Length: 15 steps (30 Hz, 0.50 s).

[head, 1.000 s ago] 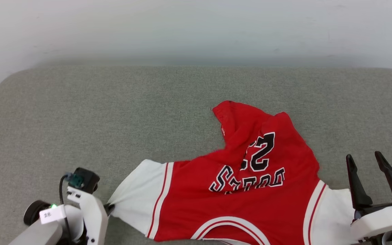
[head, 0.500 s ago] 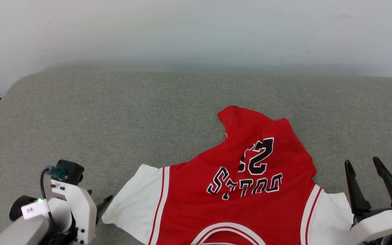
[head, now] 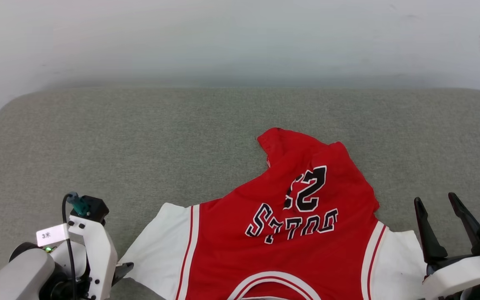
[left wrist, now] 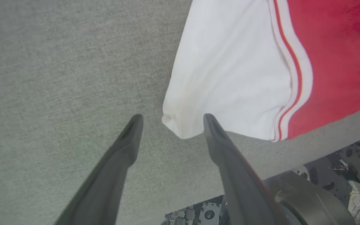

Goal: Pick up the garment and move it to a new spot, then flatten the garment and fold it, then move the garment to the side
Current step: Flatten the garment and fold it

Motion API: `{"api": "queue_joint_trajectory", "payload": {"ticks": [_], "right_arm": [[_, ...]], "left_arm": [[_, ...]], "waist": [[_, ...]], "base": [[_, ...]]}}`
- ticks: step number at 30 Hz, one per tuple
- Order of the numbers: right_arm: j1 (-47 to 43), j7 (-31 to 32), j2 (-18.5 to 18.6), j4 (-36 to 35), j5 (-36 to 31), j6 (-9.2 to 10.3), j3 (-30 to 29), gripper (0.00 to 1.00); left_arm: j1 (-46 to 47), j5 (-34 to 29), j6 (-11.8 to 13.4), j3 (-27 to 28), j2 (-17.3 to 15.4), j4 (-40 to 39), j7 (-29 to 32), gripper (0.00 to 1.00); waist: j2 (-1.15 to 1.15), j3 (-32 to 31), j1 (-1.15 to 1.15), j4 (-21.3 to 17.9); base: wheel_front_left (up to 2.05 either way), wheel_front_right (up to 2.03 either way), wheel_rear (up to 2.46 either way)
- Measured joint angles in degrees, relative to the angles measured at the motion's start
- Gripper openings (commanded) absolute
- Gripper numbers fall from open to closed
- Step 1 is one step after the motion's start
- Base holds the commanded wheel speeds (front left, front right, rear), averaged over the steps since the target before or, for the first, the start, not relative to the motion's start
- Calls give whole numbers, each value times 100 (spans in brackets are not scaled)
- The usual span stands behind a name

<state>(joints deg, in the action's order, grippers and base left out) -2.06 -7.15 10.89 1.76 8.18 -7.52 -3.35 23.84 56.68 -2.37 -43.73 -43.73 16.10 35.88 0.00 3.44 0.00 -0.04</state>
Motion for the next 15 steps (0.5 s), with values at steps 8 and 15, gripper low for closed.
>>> {"api": "queue_joint_trajectory", "payload": {"ticks": [8,15], "right_arm": [[93,11,20,-36,-2,1,-13,100],[143,53,27,-69,-20,0,-53,100]], "left_arm": [[-2,-19,-71,-148,286,682,-42,100],[80,-59,-250,-236,416,1095,-162,33]], "waist": [[0,221,0,-179],[0,296,0,-237]], "base": [[0,0,0],[0,0,0]]}}
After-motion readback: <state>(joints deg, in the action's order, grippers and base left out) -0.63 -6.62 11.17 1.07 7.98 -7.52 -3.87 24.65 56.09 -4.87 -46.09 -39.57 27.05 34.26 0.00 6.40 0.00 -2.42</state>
